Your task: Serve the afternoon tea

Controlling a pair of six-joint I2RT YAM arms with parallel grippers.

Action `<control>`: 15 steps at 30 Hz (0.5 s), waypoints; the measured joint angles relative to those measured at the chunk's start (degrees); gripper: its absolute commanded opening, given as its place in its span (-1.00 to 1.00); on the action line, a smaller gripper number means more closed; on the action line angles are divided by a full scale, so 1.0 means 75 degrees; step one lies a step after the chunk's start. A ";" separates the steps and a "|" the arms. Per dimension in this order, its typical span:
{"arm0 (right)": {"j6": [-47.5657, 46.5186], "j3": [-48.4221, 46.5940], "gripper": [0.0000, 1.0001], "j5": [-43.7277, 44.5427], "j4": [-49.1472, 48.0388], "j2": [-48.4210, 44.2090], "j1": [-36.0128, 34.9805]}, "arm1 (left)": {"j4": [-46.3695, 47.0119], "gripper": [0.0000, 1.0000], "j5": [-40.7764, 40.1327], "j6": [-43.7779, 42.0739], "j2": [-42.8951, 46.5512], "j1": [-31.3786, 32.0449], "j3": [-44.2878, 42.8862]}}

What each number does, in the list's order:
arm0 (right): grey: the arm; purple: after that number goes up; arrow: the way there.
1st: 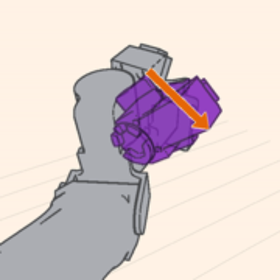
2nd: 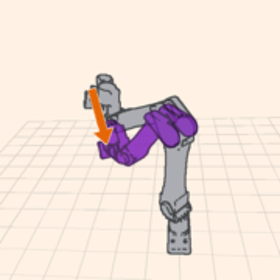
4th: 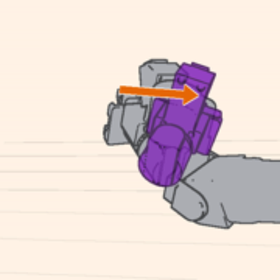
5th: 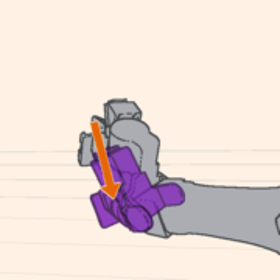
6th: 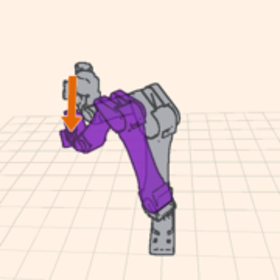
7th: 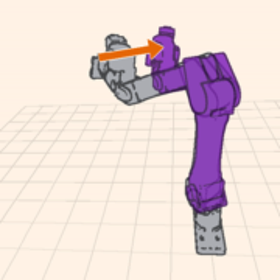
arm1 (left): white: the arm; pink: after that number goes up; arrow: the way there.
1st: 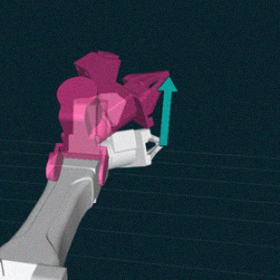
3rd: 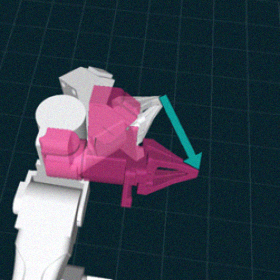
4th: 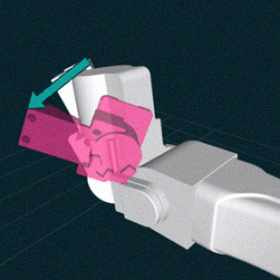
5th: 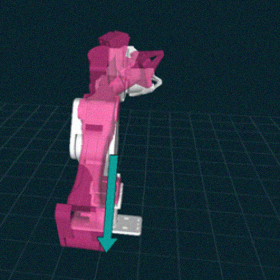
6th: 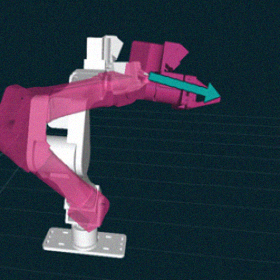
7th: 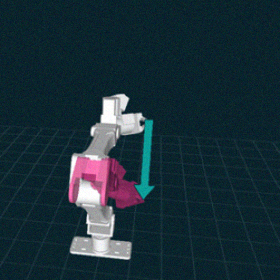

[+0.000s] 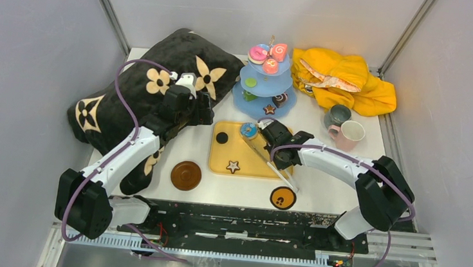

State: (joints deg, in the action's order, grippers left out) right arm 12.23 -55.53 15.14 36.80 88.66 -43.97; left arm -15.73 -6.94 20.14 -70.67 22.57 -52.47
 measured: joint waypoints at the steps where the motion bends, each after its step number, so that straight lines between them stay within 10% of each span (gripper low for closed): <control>1: -0.0020 0.0000 -0.65 0.0000 -0.0020 0.0020 0.0000 | 0.0003 0.99 -0.0003 0.0000 0.0000 0.0000 0.0000; 15: 0.0052 0.0006 0.07 -0.0087 -0.0364 -0.0052 0.0003 | 0.0000 0.99 -0.0006 0.0000 0.0000 0.0000 0.0000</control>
State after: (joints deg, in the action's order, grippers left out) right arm 12.62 -55.48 14.48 34.06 88.27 -43.94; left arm -15.73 -6.98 20.14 -70.67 22.57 -52.47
